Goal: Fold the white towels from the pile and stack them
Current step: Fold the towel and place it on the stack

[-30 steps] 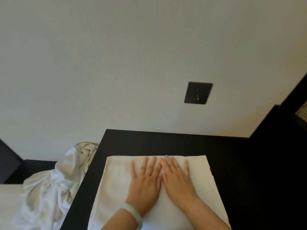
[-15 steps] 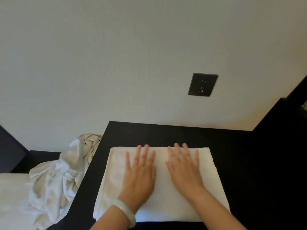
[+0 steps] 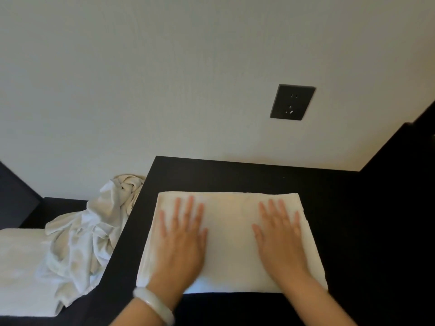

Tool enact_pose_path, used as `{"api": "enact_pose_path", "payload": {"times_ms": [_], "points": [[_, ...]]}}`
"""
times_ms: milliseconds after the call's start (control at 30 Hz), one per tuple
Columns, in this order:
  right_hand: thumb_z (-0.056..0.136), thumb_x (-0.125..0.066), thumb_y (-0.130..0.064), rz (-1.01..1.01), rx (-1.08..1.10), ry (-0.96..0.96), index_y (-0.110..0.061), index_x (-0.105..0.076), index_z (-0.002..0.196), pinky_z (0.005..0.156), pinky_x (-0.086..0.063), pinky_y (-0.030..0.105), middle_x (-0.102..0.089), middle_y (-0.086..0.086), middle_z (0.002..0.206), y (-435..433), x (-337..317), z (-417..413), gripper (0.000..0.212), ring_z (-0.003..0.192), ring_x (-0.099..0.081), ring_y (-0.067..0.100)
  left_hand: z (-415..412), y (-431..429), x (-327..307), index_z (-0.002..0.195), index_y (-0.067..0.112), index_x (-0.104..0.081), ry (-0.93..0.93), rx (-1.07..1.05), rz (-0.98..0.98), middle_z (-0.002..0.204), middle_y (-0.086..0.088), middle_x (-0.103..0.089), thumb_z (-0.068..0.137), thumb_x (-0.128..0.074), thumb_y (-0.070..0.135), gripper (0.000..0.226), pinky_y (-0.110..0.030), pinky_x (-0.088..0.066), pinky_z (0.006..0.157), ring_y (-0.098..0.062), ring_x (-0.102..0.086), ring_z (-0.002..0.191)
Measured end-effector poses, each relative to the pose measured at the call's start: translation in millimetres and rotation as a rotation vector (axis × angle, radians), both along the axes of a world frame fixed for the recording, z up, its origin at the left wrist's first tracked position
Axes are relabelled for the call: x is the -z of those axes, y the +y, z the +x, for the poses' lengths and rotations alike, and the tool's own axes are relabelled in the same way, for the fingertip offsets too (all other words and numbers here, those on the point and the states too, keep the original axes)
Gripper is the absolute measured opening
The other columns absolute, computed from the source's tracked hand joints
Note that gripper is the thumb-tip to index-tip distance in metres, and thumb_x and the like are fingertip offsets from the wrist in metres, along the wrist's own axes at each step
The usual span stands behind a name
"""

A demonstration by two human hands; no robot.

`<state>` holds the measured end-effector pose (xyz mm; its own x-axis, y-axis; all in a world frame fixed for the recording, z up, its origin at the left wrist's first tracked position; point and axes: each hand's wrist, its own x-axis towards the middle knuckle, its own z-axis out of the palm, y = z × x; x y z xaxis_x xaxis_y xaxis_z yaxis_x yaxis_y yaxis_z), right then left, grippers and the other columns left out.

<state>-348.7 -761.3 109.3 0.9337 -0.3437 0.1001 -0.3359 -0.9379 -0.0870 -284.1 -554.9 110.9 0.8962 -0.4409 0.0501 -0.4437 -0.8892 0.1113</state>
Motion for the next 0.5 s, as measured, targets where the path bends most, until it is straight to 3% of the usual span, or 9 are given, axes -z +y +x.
{"api": "enact_pose_path", "payload": {"times_ms": [33, 67, 133, 167, 300, 400, 433, 500], "points": [[0.098, -0.014, -0.046, 0.0, -0.095, -0.032, -0.018, -0.039, 0.15, 0.119, 0.0, 0.047, -0.035, 0.007, 0.157, 16, 5, -1, 0.064, 0.148, -0.024, 0.025, -14, -16, 2, 0.147, 0.02, -0.044, -0.019, 0.1, -0.011, 0.155, -0.008, -0.036, 0.096, -0.026, 0.041, 0.058, -0.061, -0.024, 0.111, -0.033, -0.03, 0.145], [0.096, -0.012, -0.044, -0.007, -0.185, 0.011, -0.021, -0.032, 0.153, 0.118, 0.003, 0.046, -0.027, 0.006, 0.161, 28, 11, -2, 0.065, 0.15, -0.016, 0.023, -26, -28, 5, 0.147, 0.022, -0.044, -0.007, 0.178, 0.004, 0.155, -0.006, -0.037, 0.096, -0.027, 0.041, 0.056, -0.061, -0.023, 0.11, -0.032, -0.029, 0.145], [0.094, 0.0, -0.047, 0.004, -0.216, 0.117, -0.028, -0.002, 0.157, 0.118, 0.014, 0.043, 0.004, -0.001, 0.166, 26, 27, -10, 0.066, 0.15, 0.013, 0.017, -36, -32, 12, 0.151, 0.027, -0.035, 0.064, 0.225, 0.064, 0.158, -0.002, -0.029, 0.098, -0.024, 0.043, 0.056, -0.063, -0.017, 0.109, -0.032, -0.021, 0.147], [0.093, 0.001, -0.048, 0.02, -0.177, 0.116, -0.029, 0.004, 0.157, 0.119, 0.014, 0.042, 0.008, -0.003, 0.165, 15, 32, -16, 0.067, 0.149, 0.017, 0.015, -33, -25, 17, 0.152, 0.03, -0.032, 0.061, 0.204, 0.072, 0.16, 0.0, -0.025, 0.097, -0.022, 0.044, 0.057, -0.064, -0.015, 0.11, -0.032, -0.018, 0.148], [0.098, -0.007, -0.049, -0.04, -0.045, 0.068, -0.022, -0.004, 0.157, 0.121, 0.004, 0.036, -0.002, 0.0, 0.165, -23, 37, -42, 0.065, 0.152, 0.003, 0.015, -22, 19, 19, 0.154, 0.032, -0.021, 0.063, 0.068, 0.088, 0.162, 0.002, -0.017, 0.097, -0.018, 0.046, 0.059, -0.067, -0.021, 0.112, -0.031, -0.014, 0.149], [0.1, -0.016, -0.049, -0.013, 0.011, 0.046, -0.02, -0.016, 0.156, 0.12, -0.001, 0.038, -0.013, 0.001, 0.161, -26, 42, -47, 0.063, 0.15, -0.011, 0.018, -18, 54, 24, 0.152, 0.044, 0.008, 0.145, -0.084, -0.013, 0.162, 0.012, 0.012, 0.096, 0.0, 0.053, 0.057, -0.06, -0.011, 0.118, -0.021, 0.008, 0.151], [0.101, -0.014, -0.052, 0.015, 0.045, 0.031, -0.022, -0.012, 0.155, 0.122, 0.0, 0.038, -0.01, -0.001, 0.161, -28, 45, -49, 0.062, 0.151, -0.009, 0.017, -16, 63, 26, 0.149, 0.048, 0.016, 0.176, -0.131, -0.085, 0.161, 0.016, 0.018, 0.097, 0.004, 0.054, 0.054, -0.056, -0.008, 0.12, -0.017, 0.011, 0.15], [0.099, -0.009, -0.061, 0.183, 0.181, 0.02, -0.033, 0.006, 0.155, 0.123, -0.002, 0.035, 0.005, -0.009, 0.163, -44, 45, -51, 0.064, 0.151, 0.0, 0.014, -15, 78, 25, 0.149, 0.05, 0.014, 0.233, -0.178, -0.155, 0.163, 0.015, 0.005, 0.097, -0.002, 0.055, 0.055, -0.05, -0.006, 0.121, -0.014, 0.005, 0.151]]}}
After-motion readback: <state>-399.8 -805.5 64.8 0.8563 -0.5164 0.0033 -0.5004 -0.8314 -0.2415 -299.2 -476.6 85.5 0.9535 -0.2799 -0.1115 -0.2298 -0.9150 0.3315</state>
